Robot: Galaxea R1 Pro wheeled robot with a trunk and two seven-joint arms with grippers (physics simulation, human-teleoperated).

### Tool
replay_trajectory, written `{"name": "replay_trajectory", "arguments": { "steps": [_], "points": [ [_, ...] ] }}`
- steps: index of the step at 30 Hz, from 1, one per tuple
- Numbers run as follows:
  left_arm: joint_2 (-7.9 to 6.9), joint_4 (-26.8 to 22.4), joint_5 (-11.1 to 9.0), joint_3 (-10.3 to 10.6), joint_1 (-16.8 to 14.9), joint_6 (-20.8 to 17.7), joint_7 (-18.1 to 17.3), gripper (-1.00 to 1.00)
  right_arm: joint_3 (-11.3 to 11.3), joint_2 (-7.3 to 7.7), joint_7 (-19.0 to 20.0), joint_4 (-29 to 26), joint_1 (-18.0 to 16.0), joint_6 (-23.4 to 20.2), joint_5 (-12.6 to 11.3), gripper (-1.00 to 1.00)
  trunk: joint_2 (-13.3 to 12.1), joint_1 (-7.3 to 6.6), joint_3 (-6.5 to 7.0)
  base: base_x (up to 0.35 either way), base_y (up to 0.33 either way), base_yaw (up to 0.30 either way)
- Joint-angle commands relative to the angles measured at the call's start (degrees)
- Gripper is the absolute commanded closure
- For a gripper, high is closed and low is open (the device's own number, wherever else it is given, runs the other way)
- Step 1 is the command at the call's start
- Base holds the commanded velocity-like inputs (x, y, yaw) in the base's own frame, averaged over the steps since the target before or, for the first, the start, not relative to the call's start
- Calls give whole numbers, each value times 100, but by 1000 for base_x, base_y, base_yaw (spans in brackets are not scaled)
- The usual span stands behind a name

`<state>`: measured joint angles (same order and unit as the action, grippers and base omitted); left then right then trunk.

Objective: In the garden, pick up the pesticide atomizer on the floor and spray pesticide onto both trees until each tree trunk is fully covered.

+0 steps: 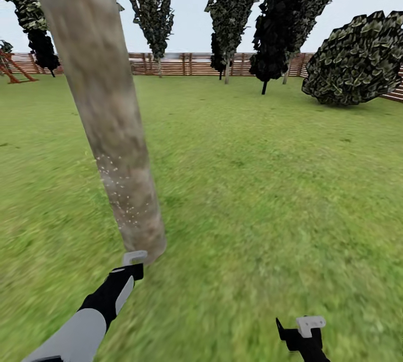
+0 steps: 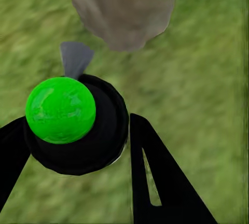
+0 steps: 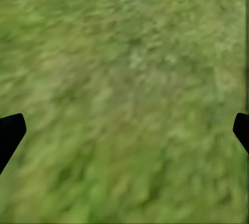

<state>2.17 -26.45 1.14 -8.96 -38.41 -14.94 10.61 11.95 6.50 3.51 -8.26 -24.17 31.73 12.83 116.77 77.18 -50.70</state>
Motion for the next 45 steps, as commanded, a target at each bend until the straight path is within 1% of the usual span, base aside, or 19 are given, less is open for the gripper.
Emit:
{"name": "replay_trajectory", "arguments": {
  "steps": [1, 6, 22, 34, 45],
  "points": [
    [1, -1, 1, -2, 0, 0, 0, 100, 1, 0, 0, 0, 0, 0, 0, -100, 0, 0, 0, 162, -235, 43],
    [10, -2, 0, -8, 0, 8, 3, 100, 0, 0, 0, 0, 0, 0, 0, -100, 0, 0, 0, 116, -249, 211],
    [11, -9, 0, -9, 1, 9, 3, 100, 0, 0, 0, 0, 0, 0, 0, -100, 0, 0, 0, 3, -271, 276],
    [19, -8, 0, -9, 0, 9, 3, 100, 0, 0, 0, 0, 0, 0, 0, -100, 0, 0, 0, 0, -271, 49],
    [20, -1, 0, -9, 1, 9, 3, 100, 0, 0, 0, 0, 0, 0, 0, -100, 0, 0, 0, 0, -271, 259]
  ]
}}
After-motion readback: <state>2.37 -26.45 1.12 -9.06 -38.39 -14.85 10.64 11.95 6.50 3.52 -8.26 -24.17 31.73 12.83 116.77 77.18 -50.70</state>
